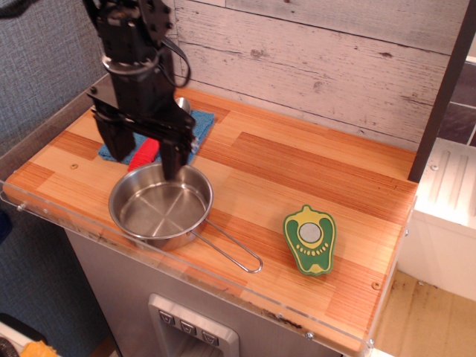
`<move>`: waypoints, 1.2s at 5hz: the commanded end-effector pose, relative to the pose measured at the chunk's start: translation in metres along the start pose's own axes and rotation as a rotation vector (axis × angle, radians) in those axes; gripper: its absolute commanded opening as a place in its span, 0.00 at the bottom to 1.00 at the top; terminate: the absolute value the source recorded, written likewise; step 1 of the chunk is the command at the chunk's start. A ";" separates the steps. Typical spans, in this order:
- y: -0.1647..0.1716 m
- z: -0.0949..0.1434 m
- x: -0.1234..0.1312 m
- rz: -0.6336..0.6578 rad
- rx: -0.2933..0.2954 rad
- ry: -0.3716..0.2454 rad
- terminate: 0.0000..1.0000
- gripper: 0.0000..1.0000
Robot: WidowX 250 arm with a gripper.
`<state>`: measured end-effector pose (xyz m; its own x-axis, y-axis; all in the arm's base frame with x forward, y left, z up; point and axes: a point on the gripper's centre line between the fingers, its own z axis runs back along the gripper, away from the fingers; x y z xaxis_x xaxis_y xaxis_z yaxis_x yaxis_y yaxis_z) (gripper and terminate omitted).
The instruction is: Pick up the red spoon and place it behind the green object
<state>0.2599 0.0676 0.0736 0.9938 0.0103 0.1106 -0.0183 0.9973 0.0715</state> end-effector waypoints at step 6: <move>0.057 -0.044 0.055 0.120 0.040 0.051 0.00 1.00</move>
<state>0.3147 0.1212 0.0288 0.9913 0.1282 0.0315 -0.1305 0.9875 0.0886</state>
